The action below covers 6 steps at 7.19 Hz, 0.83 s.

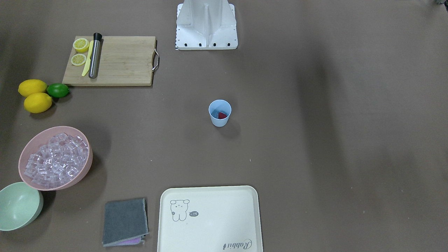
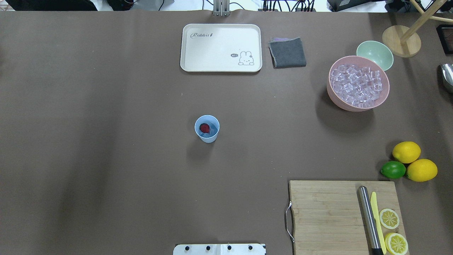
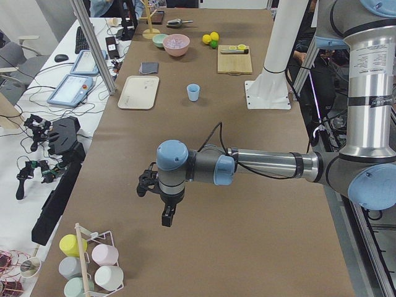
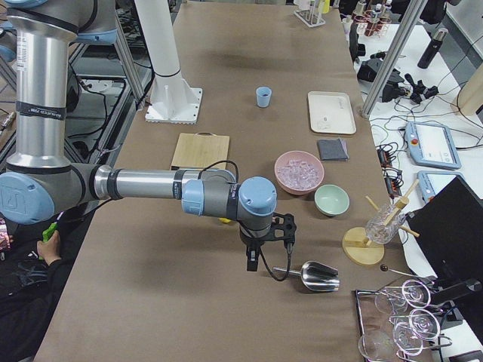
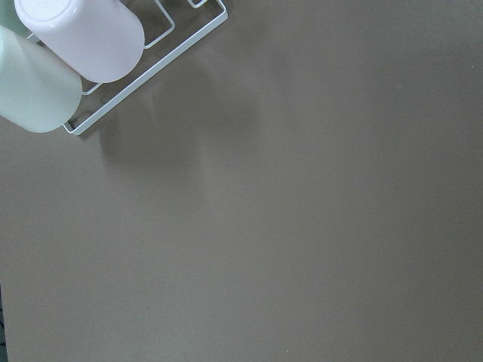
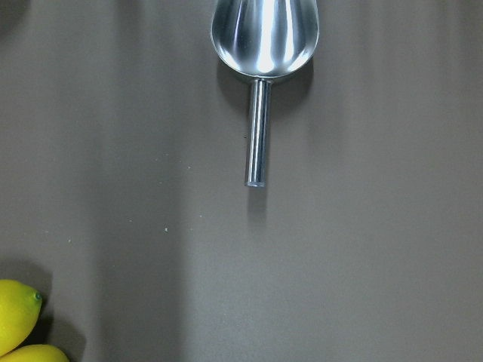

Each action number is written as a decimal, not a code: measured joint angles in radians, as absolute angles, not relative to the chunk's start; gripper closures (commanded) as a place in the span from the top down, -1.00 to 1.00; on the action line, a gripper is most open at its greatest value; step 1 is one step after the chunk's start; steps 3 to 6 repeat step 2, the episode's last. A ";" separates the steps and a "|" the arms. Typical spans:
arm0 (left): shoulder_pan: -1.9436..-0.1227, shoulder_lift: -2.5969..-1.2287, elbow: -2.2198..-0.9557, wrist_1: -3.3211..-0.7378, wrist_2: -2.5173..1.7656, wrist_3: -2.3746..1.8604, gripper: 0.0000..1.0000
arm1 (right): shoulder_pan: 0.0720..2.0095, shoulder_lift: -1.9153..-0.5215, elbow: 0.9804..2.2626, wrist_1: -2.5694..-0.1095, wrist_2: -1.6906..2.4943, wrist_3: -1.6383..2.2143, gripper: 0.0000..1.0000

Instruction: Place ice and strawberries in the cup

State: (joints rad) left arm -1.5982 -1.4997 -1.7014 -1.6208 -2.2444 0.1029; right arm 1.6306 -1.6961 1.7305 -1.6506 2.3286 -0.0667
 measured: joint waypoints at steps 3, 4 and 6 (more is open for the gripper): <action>-1.598 -1.504 -1.700 -1.622 -2.244 0.101 0.96 | 1.631 -1.691 1.731 -1.651 2.329 -0.065 1.00; -1.598 -1.504 -1.700 -1.622 -2.244 0.101 0.96 | 1.631 -1.691 1.731 -1.651 2.329 -0.065 1.00; -1.598 -1.504 -1.700 -1.622 -2.244 0.101 0.96 | 1.631 -1.691 1.731 -1.651 2.329 -0.065 1.00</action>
